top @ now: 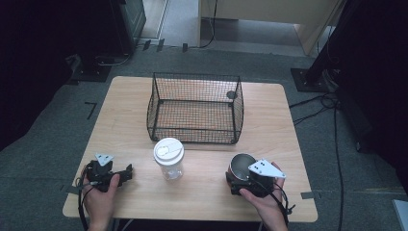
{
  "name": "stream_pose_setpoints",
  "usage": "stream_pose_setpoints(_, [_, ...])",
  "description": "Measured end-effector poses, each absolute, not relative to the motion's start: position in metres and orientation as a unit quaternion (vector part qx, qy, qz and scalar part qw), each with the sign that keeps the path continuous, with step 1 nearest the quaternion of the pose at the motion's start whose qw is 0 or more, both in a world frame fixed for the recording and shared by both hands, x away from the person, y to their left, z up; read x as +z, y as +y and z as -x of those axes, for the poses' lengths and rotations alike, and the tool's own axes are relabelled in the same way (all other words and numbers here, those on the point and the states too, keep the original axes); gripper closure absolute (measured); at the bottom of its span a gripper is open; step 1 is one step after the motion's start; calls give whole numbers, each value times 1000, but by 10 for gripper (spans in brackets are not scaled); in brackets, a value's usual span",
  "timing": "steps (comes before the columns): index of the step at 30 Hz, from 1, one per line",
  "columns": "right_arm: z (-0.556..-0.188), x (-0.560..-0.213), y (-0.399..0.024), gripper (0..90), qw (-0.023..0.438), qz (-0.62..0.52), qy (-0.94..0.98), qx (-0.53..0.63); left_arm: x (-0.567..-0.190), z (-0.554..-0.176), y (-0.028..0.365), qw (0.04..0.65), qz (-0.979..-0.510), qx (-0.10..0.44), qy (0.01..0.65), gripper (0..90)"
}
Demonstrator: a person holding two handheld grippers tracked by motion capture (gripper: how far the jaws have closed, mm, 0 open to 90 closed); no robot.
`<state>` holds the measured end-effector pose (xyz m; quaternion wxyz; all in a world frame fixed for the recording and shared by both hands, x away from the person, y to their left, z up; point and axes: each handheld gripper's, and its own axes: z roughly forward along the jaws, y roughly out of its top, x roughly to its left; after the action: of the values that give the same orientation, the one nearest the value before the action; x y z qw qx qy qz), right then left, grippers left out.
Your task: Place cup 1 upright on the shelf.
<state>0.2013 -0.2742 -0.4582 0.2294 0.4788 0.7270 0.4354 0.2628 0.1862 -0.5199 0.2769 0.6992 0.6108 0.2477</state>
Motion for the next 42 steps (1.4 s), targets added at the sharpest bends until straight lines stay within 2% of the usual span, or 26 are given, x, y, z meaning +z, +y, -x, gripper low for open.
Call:
stream_pose_setpoints(5, [-200, -459, -273, 8, 240, -478, 730, 425, -520, -263, 186, 277, -700, 247, 610, 0])
stream_pose_setpoints(7, [-199, -458, -274, 70, 248, -480, 727, 424, -520, -263, 186, 277, -700, 247, 610, 0])
stream_pose_setpoints(16, [-198, -457, -275, 74, 255, -481, 723, 425, -520, -263, 186, 277, -701, 247, 609, 0])
stream_pose_setpoints(42, [-211, -404, -259, 75, 277, -451, 712, 462, -520, -263, 186, 278, -703, 246, 607, 0])
